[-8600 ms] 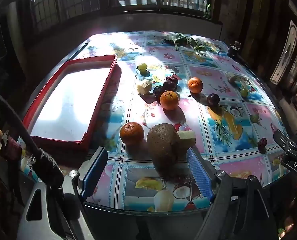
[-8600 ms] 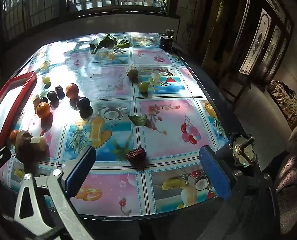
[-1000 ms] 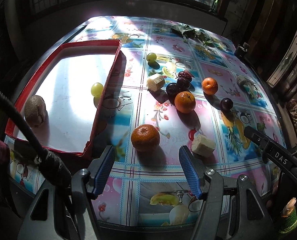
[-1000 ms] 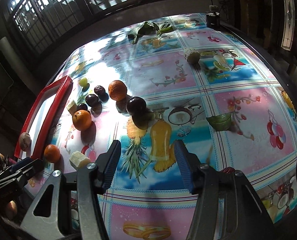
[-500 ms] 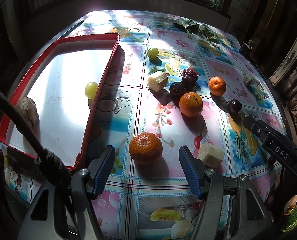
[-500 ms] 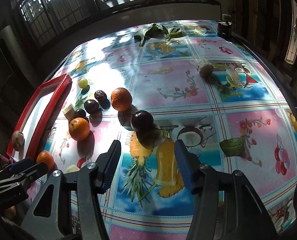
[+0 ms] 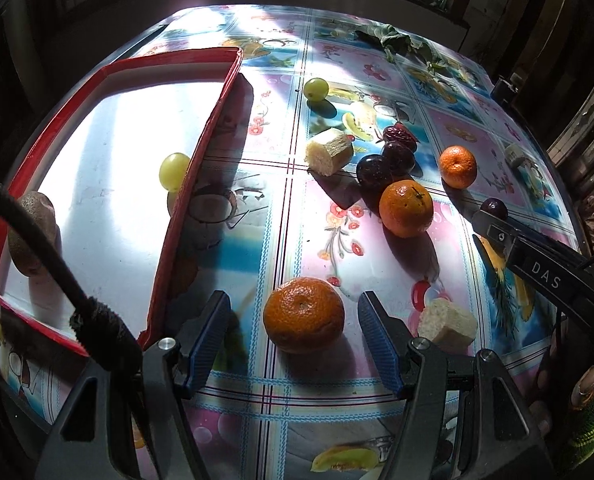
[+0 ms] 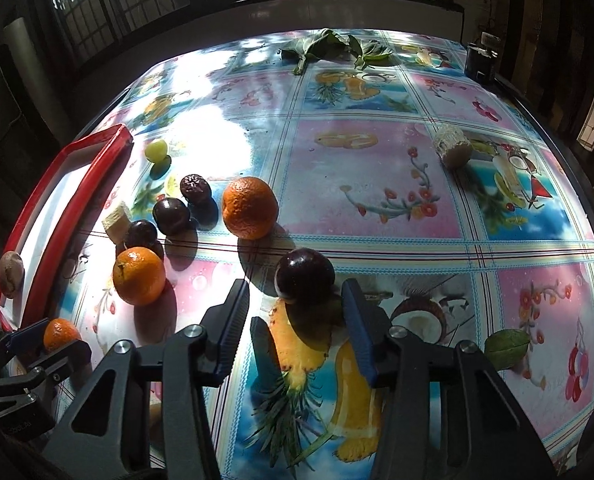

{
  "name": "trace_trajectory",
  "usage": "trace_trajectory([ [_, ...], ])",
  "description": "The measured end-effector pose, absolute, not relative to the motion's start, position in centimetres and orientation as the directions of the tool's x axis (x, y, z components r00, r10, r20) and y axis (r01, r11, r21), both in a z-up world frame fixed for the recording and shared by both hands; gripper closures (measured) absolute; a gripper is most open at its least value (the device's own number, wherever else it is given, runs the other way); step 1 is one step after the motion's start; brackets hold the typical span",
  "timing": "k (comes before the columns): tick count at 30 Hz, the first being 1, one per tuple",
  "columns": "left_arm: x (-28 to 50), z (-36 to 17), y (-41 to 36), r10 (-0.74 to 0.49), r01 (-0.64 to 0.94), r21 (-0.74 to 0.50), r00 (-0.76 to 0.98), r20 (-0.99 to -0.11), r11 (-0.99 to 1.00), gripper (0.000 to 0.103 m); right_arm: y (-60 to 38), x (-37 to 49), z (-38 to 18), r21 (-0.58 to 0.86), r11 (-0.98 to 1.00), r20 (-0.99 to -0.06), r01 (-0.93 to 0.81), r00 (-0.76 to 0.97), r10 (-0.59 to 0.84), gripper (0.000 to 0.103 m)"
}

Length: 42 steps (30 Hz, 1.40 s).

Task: Organize fruits
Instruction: 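Close left tool on the mandarin while right tool grasps the dark plum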

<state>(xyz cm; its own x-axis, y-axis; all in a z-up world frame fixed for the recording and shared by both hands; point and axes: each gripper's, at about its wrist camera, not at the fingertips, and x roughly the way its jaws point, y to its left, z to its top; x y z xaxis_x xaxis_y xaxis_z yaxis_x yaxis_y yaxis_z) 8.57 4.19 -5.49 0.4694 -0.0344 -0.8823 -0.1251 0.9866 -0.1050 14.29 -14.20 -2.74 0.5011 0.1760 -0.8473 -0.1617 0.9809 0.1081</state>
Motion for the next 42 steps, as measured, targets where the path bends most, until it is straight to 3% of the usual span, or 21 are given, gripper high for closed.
trace_trajectory([
  [4,8.7,-5.6,3.8,-0.009,-0.118,-0.074,0.478,-0.878,0.990,0.041,-13.9,14.9,-2.7,0.076,0.984,-0.853,-0.159,0.500,0.147,0.067],
  [10,9.0,-5.4,3.7,0.009,-0.117,-0.055,0.485,-0.875,0.992,0.066,-14.3,14.6,-2.7,0.107,0.984,-0.851,-0.142,0.499,0.164,0.071],
  [31,7.9,-3.3,3.5,0.045,-0.132,-0.029,0.527,-0.849,0.991,0.067,-14.8,11.5,-0.8,0.139,0.981,-0.835,-0.137,0.516,0.190,0.071],
  [42,7.4,-2.6,3.7,0.122,-0.183,0.026,0.537,-0.835,0.983,0.067,-14.6,10.4,-0.3,0.135,0.982,-0.832,-0.134,0.523,0.186,0.071],
])
